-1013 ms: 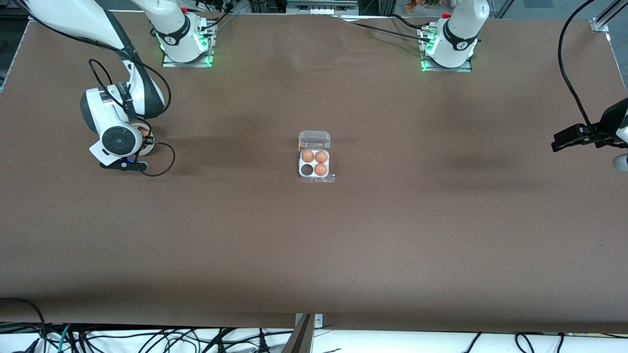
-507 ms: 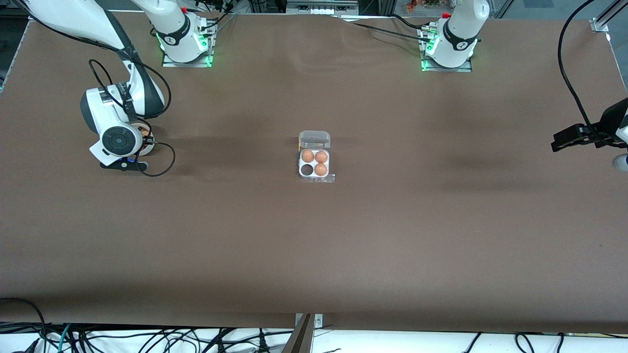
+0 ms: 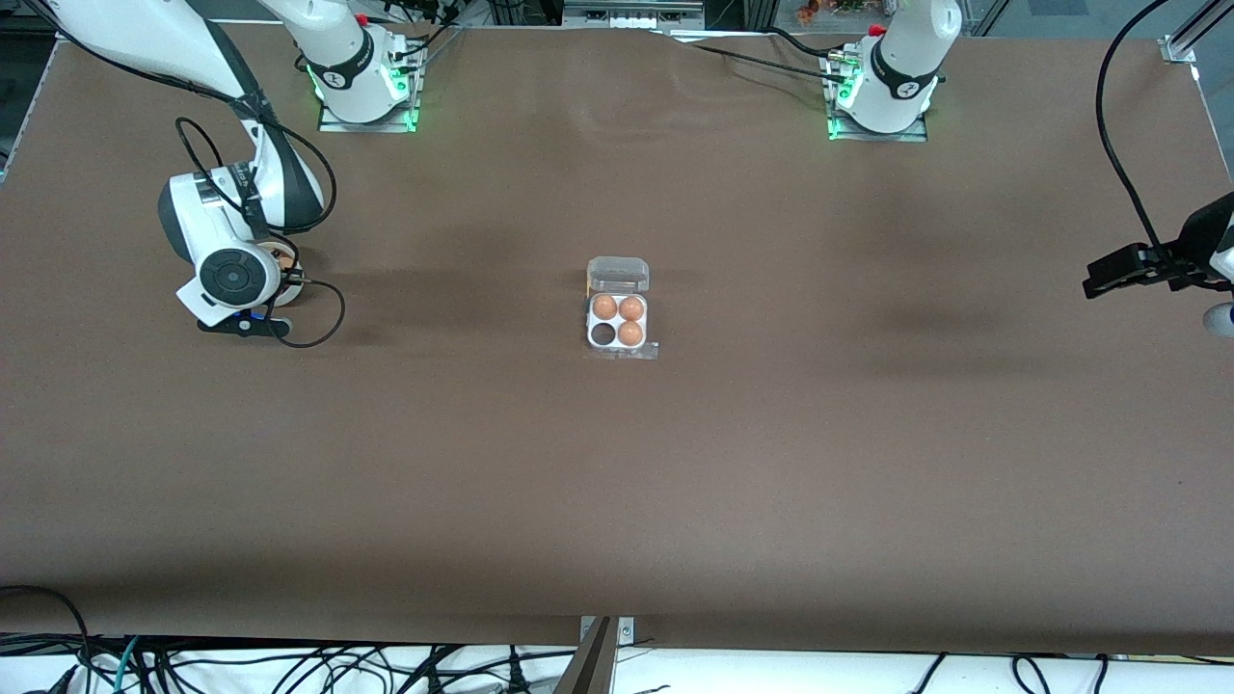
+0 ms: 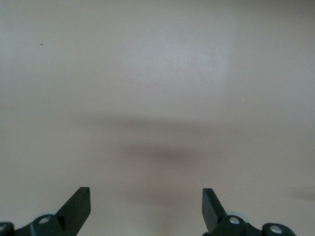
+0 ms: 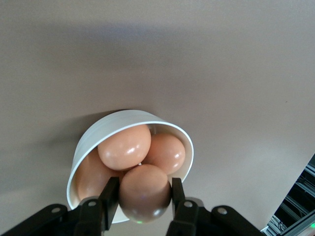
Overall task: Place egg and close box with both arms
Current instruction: 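Lift the brown egg out of the bowl with the right gripper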
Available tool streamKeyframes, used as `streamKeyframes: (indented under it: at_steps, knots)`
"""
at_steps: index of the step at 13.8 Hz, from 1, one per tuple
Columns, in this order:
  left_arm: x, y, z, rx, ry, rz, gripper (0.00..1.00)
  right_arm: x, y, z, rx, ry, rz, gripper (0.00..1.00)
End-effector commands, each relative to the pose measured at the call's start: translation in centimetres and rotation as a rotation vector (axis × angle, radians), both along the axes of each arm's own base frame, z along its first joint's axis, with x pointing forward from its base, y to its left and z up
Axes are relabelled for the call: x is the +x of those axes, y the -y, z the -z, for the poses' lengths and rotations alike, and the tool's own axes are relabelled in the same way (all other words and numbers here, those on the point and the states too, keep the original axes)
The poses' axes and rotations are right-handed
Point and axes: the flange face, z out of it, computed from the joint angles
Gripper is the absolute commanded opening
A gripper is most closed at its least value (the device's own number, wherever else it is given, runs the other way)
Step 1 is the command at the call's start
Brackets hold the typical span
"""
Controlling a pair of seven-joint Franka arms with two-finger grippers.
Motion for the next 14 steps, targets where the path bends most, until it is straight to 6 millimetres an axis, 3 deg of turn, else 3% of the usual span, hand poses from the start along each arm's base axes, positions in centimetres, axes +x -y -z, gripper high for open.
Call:
streamKeyframes:
  at_steps: [1,6,9,14]
  knots:
    - [0.1,0.2,-0.6,0.016,-0.002,0.003,1.0,0.5,0.0,0.0,0.023,0.006,0.009,0.39]
    - [0.1,0.2,-0.6,0.016,-0.002,0.004,1.0,1.3,0.1,-1.0,0.042,-0.003,-0.036,0.25]
    - [0.1,0.1,-0.6,0.015,-0.002,0.003,1.0,1.3,0.2,-1.3,0.042,0.001,-0.036,0.24]
    - [0.1,0.1,-0.6,0.012,-0.002,0.001,1.0,2.7,-0.6,-3.9,0.039,0.035,-0.039,0.21]
